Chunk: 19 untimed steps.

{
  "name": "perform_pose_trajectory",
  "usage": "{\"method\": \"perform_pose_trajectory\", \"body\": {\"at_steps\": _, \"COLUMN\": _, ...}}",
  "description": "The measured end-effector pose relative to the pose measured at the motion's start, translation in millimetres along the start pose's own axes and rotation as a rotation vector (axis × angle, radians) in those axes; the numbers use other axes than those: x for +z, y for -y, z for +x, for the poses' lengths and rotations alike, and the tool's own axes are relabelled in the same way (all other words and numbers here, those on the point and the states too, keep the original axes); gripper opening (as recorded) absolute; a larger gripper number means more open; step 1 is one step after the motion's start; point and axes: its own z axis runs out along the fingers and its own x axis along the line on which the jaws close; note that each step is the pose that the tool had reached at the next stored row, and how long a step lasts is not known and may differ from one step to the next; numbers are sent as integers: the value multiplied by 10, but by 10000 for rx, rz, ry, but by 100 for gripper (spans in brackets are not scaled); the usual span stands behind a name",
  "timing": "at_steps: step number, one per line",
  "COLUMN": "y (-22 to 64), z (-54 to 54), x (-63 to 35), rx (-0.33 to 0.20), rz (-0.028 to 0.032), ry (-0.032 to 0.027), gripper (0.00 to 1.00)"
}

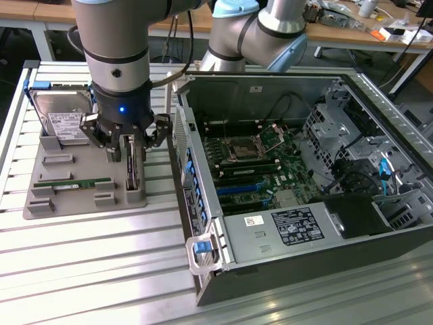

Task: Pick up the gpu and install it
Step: 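Pick up the gpu and move the gpu toward the slot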

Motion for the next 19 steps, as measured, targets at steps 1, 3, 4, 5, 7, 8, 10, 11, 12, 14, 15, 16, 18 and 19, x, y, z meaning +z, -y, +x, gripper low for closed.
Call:
{"method": "perform_pose_trajectory", "body": {"at_steps": 1, "y": 2, "z": 3, "x": 34, "rx": -2, "rz": 0, "ry": 0, "gripper": 50}}
{"method": "perform_pose_trajectory", "body": {"at_steps": 3, "y": 5, "z": 5, "x": 97, "rx": -4, "rz": 0, "ry": 1, "gripper": 50}}
{"method": "perform_pose_trajectory", "body": {"at_steps": 4, "y": 5, "z": 6, "x": 116, "rx": -5, "rz": -1, "ry": 1, "gripper": 50}}
{"method": "perform_pose_trajectory", "body": {"at_steps": 5, "y": 4, "z": 6, "x": 133, "rx": -8, "rz": 0, "ry": -1, "gripper": 50}}
{"method": "perform_pose_trajectory", "body": {"at_steps": 7, "y": -95, "z": 13, "x": 143, "rx": -19, "rz": 7, "ry": 0, "gripper": 50}}
{"method": "perform_pose_trajectory", "body": {"at_steps": 8, "y": -107, "z": 14, "x": 144, "rx": -20, "rz": 6, "ry": 0, "gripper": 50}}
{"method": "perform_pose_trajectory", "body": {"at_steps": 10, "y": -107, "z": 14, "x": 144, "rx": -21, "rz": 6, "ry": 0, "gripper": 50}}
{"method": "perform_pose_trajectory", "body": {"at_steps": 11, "y": -107, "z": 14, "x": 144, "rx": -21, "rz": 6, "ry": 0, "gripper": 50}}
{"method": "perform_pose_trajectory", "body": {"at_steps": 12, "y": -107, "z": 14, "x": 144, "rx": -20, "rz": 6, "ry": 0, "gripper": 35}}
{"method": "perform_pose_trajectory", "body": {"at_steps": 14, "y": -107, "z": 14, "x": 144, "rx": -20, "rz": 7, "ry": -1, "gripper": 26}}
{"method": "perform_pose_trajectory", "body": {"at_steps": 15, "y": -107, "z": 14, "x": 144, "rx": -20, "rz": 7, "ry": 0, "gripper": 26}}
{"method": "perform_pose_trajectory", "body": {"at_steps": 16, "y": -107, "z": 14, "x": 144, "rx": -20, "rz": 7, "ry": -1, "gripper": 26}}
{"method": "perform_pose_trajectory", "body": {"at_steps": 18, "y": -107, "z": 14, "x": 144, "rx": -20, "rz": 7, "ry": 0, "gripper": 26}}
{"method": "perform_pose_trajectory", "body": {"at_steps": 19, "y": -107, "z": 14, "x": 144, "rx": -20, "rz": 7, "ry": -1, "gripper": 26}}
